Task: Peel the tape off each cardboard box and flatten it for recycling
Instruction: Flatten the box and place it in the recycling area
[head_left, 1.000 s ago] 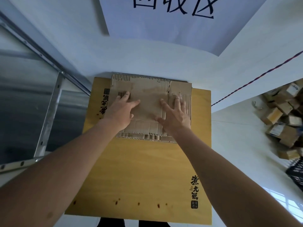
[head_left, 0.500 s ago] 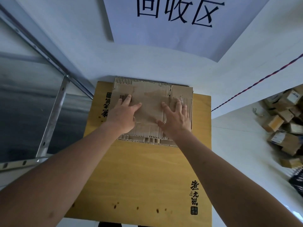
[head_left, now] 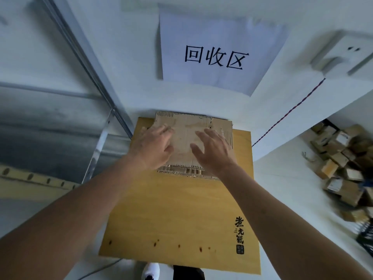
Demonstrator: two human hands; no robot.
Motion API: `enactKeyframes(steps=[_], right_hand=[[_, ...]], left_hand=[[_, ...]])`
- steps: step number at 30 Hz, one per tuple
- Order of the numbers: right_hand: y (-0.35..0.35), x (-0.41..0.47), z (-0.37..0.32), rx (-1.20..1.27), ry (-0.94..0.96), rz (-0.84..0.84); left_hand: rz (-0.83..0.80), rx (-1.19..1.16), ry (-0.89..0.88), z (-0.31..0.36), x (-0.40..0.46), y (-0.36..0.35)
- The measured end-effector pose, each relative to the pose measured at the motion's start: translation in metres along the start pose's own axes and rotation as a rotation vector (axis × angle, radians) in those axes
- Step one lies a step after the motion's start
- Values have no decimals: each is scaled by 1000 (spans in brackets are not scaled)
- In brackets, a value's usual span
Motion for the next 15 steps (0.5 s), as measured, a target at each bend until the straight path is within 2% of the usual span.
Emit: enactKeyframes(steps=[10, 15], right_hand=[[78, -114, -106, -32, 41, 164], [111, -167, -155, -64, 80, 220]], left_hand=[[107, 84, -162, 9, -127, 105], [170, 117, -171, 10, -196, 159]])
Point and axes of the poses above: each hand's wrist, its own x-axis towards the middle knuckle, its own y-axis out of the back of the hand, z = x × y, the point moved 8 cm from there along x, towards the middle knuckle, and after that the axes turned 5 degrees about z, right-handed, at the moved point
